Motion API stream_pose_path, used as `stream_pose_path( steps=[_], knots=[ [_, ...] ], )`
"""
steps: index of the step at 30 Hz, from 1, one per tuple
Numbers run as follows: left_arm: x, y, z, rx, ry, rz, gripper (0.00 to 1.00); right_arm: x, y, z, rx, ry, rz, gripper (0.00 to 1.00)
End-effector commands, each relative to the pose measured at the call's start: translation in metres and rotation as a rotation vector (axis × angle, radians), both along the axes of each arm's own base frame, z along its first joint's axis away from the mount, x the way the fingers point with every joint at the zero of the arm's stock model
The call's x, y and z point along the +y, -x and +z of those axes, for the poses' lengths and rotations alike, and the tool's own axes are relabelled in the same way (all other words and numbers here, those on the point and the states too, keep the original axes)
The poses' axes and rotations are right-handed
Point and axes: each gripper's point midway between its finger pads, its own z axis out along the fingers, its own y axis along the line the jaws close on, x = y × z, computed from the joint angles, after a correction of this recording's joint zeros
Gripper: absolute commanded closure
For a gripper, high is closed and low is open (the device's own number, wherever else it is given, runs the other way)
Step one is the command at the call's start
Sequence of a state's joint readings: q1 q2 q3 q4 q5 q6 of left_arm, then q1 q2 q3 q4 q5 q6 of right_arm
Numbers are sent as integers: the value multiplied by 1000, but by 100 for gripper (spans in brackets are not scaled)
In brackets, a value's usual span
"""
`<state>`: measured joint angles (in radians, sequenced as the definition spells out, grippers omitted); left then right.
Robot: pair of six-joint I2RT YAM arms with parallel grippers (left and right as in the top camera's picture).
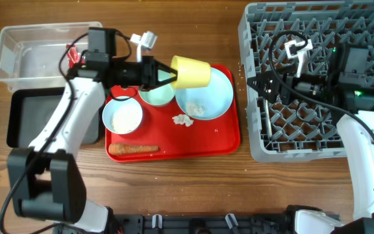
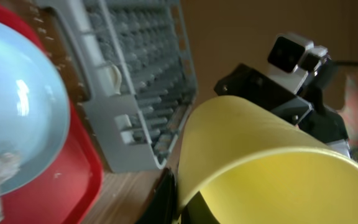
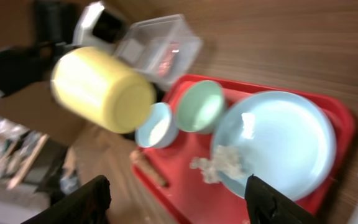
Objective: Sort waste into correct bins and load items into the dishwasher rack
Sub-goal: 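Hand the yellow cup from the left gripper to the right gripper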
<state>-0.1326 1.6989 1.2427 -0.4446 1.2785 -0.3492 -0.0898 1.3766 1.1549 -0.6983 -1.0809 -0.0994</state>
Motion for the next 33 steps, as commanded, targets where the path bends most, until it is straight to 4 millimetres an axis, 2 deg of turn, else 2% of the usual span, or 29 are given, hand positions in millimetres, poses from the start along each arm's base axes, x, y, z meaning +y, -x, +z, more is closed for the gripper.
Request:
stream_pose_path(
  steps=[1, 6, 11, 15, 19, 24, 33],
  knots=[
    [-31, 18, 18, 25, 92, -127, 96, 20, 10, 17, -67, -80, 128, 28],
    [-61, 29, 25, -11, 98, -188, 96, 33, 13, 14, -61, -82, 168, 28],
    [-74, 34, 20, 5, 67, -187, 96, 44, 16, 16, -82, -83, 206, 28],
    [-75, 34, 20, 16, 64, -184, 96, 55, 23, 24, -111, -117, 262, 28],
    [-75, 34, 20, 26, 64, -182, 96, 57, 23, 25, -122, -121, 270, 28],
    [-75, 34, 20, 25, 64, -183, 96, 61, 30, 37, -154, -181, 323, 29],
    [-76, 33, 22, 12, 69, -183, 96, 62, 29, 35, -148, -170, 319, 28]
  ],
)
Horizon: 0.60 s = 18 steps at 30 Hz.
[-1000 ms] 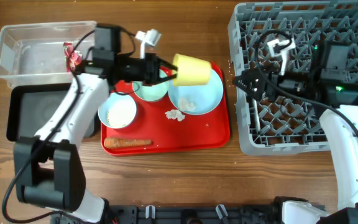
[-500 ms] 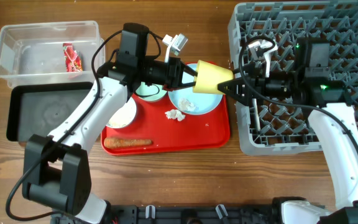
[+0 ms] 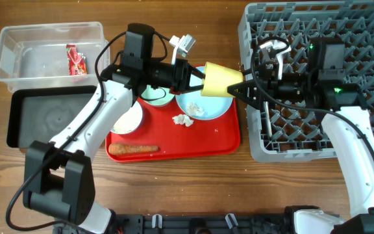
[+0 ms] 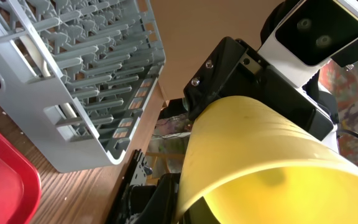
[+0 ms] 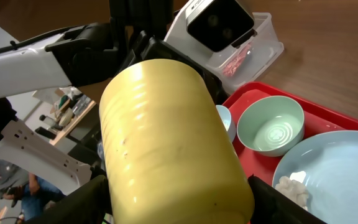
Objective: Sort waste into correct bins and load items into the dishwasher rack
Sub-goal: 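Hand the yellow cup from the left gripper to the right gripper, then carry the yellow cup right and place it in the dish rack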
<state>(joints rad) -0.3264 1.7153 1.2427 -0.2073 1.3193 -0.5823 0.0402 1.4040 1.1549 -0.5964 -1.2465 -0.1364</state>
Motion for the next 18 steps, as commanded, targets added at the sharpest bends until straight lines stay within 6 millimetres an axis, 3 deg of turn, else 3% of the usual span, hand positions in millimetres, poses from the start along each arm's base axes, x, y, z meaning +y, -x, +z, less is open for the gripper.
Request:
stream_pose_path(
  steps=[1, 12, 16, 18],
  knots=[
    [-4, 1, 3, -9, 0, -5, 96, 10, 9, 13, -34, -54, 75, 28],
    [-6, -2, 8, -10, 11, 2, 96, 17, 9, 9, -39, -24, 77, 27],
    [-6, -2, 7, -10, 10, 2, 96, 17, 8, 8, -41, -23, 76, 34],
    [-6, -2, 8, -10, 11, 0, 96, 16, 6, 6, -42, -6, 61, 43]
  ],
)
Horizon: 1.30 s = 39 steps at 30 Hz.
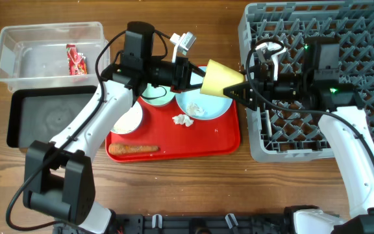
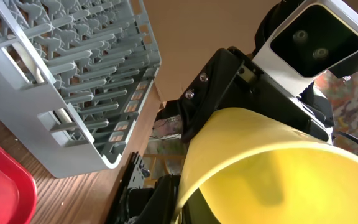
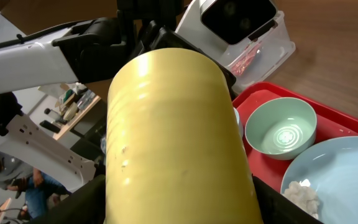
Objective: Sort waste into correct bins and load items into the dishwasher rack
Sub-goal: 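Carry the yellow cup right and place it in the dish rack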
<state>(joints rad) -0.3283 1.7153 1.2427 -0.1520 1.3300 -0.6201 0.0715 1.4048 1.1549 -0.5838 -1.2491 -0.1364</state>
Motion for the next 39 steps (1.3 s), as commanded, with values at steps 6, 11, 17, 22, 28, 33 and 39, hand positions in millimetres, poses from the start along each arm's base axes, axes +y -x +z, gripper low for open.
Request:
stream_pose_path(
  steps=[6, 11, 17, 22, 28, 33, 39],
  knots=[
    [-5, 0, 1, 2, -9, 5, 93, -1, -14, -10, 12, 81, -73, 54],
    [1, -5, 0, -37, -7, 16, 83, -11, -28, -26, 58, 170, -184, 63],
    [33, -29, -25, -121, -147, 165, 71, -33, -40, -54, 97, 335, -325, 70],
    [75, -48, -36, -154, -264, 303, 68, -60, -47, -63, 116, 428, -436, 72],
    [161, -57, -94, -113, -784, 565, 63, -154, -43, -59, 270, 646, -749, 74],
    [201, -39, -120, -31, -1044, 614, 62, -225, -22, -45, 416, 730, -984, 76],
    [206, -26, -126, 13, -1086, 592, 62, -307, 11, -64, 639, 834, -1255, 76]
  ],
)
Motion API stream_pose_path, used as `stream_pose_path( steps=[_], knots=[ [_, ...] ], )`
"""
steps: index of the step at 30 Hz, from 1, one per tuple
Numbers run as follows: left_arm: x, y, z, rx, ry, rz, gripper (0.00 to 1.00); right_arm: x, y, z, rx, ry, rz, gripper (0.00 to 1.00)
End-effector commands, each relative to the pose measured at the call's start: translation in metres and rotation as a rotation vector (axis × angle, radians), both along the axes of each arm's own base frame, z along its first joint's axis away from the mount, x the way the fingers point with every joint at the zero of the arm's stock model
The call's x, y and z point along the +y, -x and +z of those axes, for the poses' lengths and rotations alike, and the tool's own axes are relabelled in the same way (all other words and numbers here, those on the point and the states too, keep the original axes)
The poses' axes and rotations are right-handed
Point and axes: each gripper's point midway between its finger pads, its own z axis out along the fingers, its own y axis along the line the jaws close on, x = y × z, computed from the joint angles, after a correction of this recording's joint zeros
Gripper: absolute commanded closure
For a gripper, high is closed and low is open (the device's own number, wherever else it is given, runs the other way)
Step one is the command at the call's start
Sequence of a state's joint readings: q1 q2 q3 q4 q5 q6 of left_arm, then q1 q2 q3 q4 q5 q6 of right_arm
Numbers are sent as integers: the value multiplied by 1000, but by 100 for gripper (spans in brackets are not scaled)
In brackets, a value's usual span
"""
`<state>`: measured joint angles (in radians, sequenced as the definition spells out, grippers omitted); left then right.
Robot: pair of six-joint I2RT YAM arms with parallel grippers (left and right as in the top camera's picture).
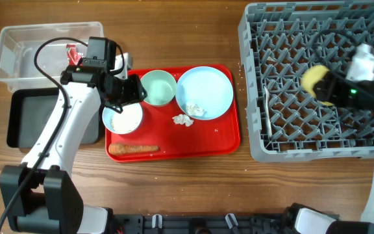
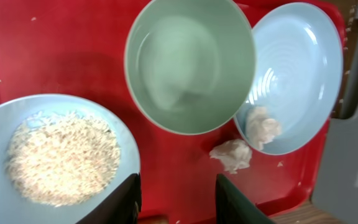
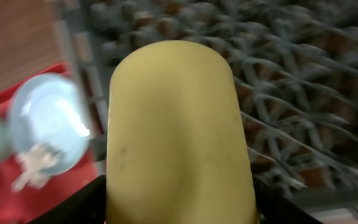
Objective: Sort waste into correct bins and load items into the dishwasher rack
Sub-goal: 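Carry the yellow cup right and place it in the dish rack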
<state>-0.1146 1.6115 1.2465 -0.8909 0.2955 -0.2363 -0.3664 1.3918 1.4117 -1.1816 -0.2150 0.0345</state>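
The yellow cup (image 1: 317, 83) hangs on its side over the right part of the grey dishwasher rack (image 1: 265, 140), with my right gripper (image 1: 330, 88) shut on it. In the right wrist view the cup (image 3: 179, 118) fills the space between the fingers. My left gripper (image 1: 130, 91) is open and holds nothing, low over the red tray (image 1: 219, 143), between the rice bowl (image 2: 55, 149) and the green bowl (image 2: 188, 62). A blue plate (image 2: 297, 68) carries a crumpled tissue (image 2: 263, 124). A second tissue (image 2: 232, 154) lies on the tray.
An orange stick of food (image 1: 134, 148) lies along the tray's front. At the far left a clear bin (image 1: 18, 52) holds a red wrapper (image 1: 75, 53), and a black bin (image 1: 31, 120) sits in front of it. The rack's tines stand close together.
The left gripper has let go of the yellow cup and is now open over the tray's left side. The right gripper has the cup and has carried it from the tray's edge to over the rack.
First my left gripper held the yellow cup above the tray while the right gripper waited open over the rack. Then both met at the rack's left edge, right fingers around the cup's base. Now the cup is in the right gripper alone, over the rack.
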Motion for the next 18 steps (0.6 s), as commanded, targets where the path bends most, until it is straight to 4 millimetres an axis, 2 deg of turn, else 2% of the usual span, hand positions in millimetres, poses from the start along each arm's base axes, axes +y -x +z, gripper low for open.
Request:
stream_pose_path(
  steps=[1, 4, 11, 14, 18],
  knots=[
    [10, -1, 4, -28, -63, -1, 62, -54, 19, -10, 102, 94, -224, 76],
    [10, -1, 4, -28, -63, -1, 62, -87, 34, -31, 202, 101, -363, 76],
    [10, -1, 4, -28, -63, -1, 62, -128, 40, -59, 249, 57, -521, 76],
    [10, -1, 4, -28, -63, -1, 62, -140, 38, -65, 244, 52, -556, 76],
    [10, -1, 4, -28, -63, -1, 62, -142, 32, -76, 254, 32, -550, 75]
  ],
)
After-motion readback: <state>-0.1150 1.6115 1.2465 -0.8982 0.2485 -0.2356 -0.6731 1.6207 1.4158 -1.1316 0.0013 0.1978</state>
